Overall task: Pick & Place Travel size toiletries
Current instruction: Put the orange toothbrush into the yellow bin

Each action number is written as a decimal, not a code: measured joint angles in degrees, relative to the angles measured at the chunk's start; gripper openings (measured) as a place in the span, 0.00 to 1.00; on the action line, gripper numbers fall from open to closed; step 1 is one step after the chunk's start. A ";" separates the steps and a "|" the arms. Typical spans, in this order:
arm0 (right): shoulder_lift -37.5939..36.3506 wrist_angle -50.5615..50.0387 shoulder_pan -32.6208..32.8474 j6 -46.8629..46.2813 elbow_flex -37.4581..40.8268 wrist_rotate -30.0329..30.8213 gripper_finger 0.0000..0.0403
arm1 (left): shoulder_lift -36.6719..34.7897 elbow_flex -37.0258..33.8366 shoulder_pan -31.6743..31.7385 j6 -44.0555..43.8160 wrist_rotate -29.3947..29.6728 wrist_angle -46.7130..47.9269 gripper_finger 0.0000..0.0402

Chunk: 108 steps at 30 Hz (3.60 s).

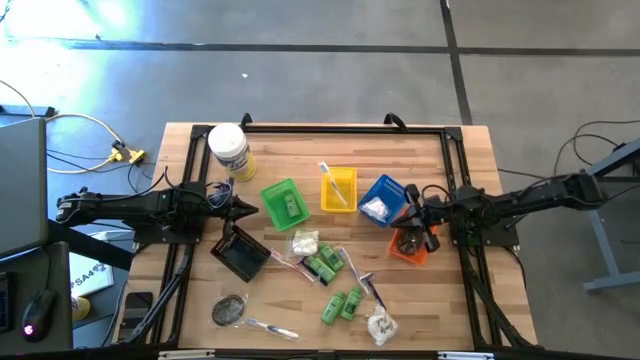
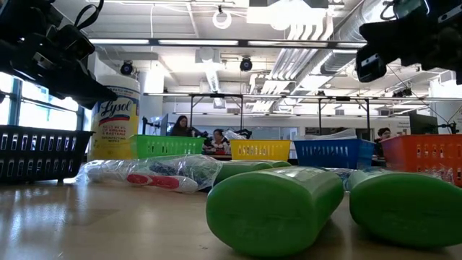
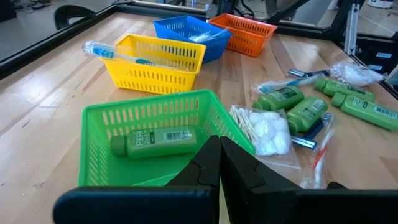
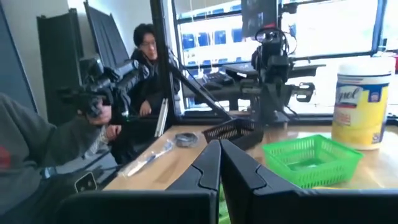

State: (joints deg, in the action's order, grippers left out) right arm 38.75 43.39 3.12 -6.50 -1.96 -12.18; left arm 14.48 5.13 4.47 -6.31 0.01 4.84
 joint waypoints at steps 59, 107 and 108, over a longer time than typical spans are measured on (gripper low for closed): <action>2.09 -4.58 -0.88 -2.47 1.65 4.80 0.00 | 28.41 18.17 -11.91 -5.93 4.64 -0.31 0.33; 2.07 -5.00 -0.88 -2.49 1.64 4.72 0.01 | 84.94 47.41 -25.88 2.07 3.60 10.58 0.27; 2.07 -4.99 -0.88 -2.49 1.64 4.72 0.01 | 84.96 47.43 -25.88 2.05 3.42 10.56 0.23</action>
State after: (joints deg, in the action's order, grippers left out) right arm 40.82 38.39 2.24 -8.99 -0.32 -7.46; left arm 99.44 52.55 -21.41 -4.25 3.43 15.40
